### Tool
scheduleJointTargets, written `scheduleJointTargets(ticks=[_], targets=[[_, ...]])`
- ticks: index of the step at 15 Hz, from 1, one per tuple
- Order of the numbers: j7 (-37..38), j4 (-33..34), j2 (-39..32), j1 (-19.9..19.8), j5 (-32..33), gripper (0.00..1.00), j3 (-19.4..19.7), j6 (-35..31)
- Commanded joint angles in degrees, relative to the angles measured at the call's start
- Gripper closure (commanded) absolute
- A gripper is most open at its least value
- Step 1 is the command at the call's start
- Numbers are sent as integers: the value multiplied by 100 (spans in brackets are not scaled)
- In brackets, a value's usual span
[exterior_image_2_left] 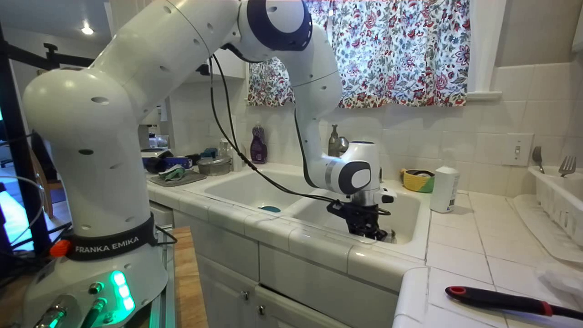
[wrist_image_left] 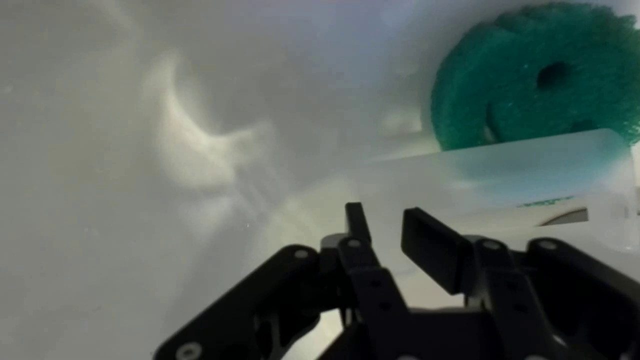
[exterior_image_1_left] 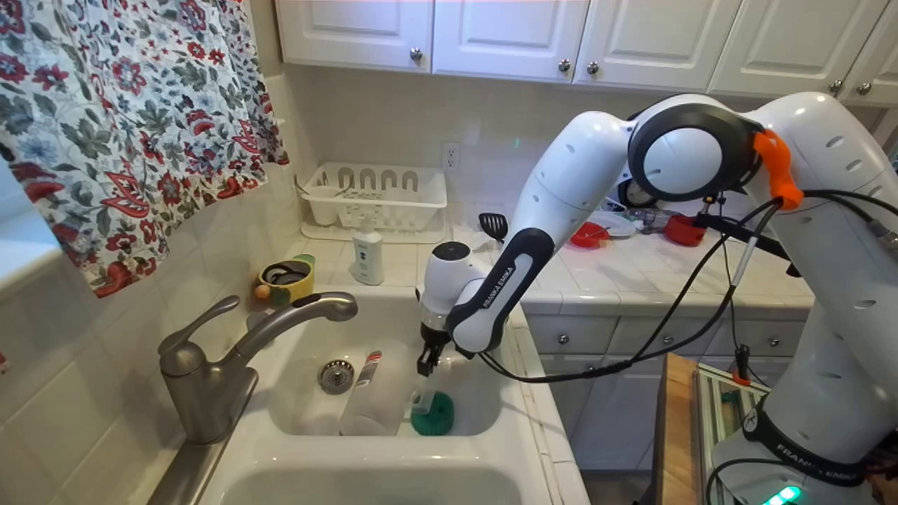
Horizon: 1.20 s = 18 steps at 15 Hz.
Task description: Pick up the jar from the sink and put it on the right side of the sink
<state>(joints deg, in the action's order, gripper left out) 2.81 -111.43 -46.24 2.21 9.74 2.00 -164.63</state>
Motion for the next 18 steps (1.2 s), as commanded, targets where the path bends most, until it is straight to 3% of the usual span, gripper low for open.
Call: scheduleJointTargets(ticks=[1, 3, 4, 8, 11, 13, 16, 18], targets=[[-253, 70, -129, -59, -154, 97, -100, -28], [-297, 70, -140, -67, -154, 89, -125, -9], [-314, 62, -137, -62, -150, 74, -130, -10], [-357, 58, -124, -87, -176, 54, -202, -5], [-365, 64, -130, -120, -210, 49, -284, -1], [-381, 57, -112, -182, -252, 51, -371, -2], [-351, 36, -35, -292, -404, 43, -507, 45], [-312, 40, 13, -364, -561, 33, -589, 140]])
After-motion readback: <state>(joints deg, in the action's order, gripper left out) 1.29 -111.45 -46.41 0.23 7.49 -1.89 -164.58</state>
